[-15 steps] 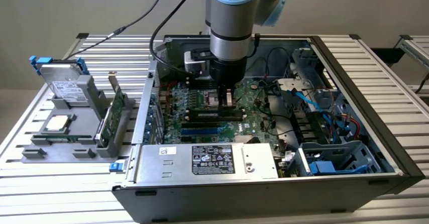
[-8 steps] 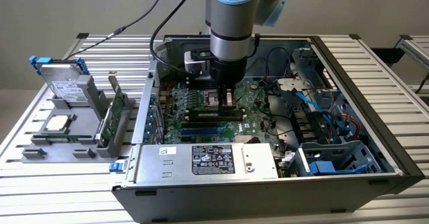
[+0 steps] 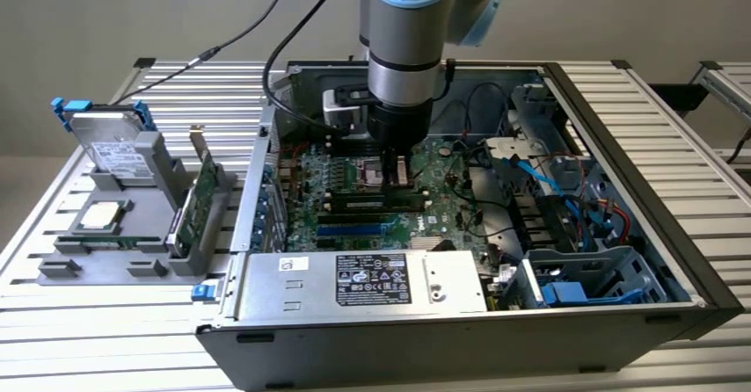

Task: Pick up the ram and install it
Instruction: 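Insert the ram into the slot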

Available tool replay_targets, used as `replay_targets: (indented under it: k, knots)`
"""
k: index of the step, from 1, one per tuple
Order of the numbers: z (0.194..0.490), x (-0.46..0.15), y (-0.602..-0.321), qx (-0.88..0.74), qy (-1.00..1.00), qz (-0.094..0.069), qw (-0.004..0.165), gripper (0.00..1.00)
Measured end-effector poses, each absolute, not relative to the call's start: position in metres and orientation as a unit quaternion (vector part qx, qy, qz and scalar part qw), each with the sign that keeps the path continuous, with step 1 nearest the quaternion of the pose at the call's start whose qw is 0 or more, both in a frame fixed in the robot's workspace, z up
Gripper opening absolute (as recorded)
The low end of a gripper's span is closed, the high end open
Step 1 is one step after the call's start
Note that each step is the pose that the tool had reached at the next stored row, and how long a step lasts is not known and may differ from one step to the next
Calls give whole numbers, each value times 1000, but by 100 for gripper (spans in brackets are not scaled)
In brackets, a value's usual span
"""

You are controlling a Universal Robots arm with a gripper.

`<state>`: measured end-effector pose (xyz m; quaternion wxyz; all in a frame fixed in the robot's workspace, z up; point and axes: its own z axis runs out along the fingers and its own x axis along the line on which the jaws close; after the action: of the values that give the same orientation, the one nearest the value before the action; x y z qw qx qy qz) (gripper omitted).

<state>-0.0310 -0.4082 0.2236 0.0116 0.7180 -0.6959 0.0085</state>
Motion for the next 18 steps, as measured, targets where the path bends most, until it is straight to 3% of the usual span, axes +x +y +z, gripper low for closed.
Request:
replay_targets:
  k: [1, 3, 4, 12, 15, 18]
  knots:
    - [224, -31, -408, 718, -696, 9, 12, 33]
    - [231, -31, -408, 718, -696, 8, 12, 33]
    - [235, -31, -408, 718, -696, 8, 12, 40]
    - [260, -32, -407, 718, -695, 7, 13, 40]
    - [260, -32, -407, 718, -695, 7, 13, 31]
    - [261, -32, -407, 718, -695, 7, 13, 13]
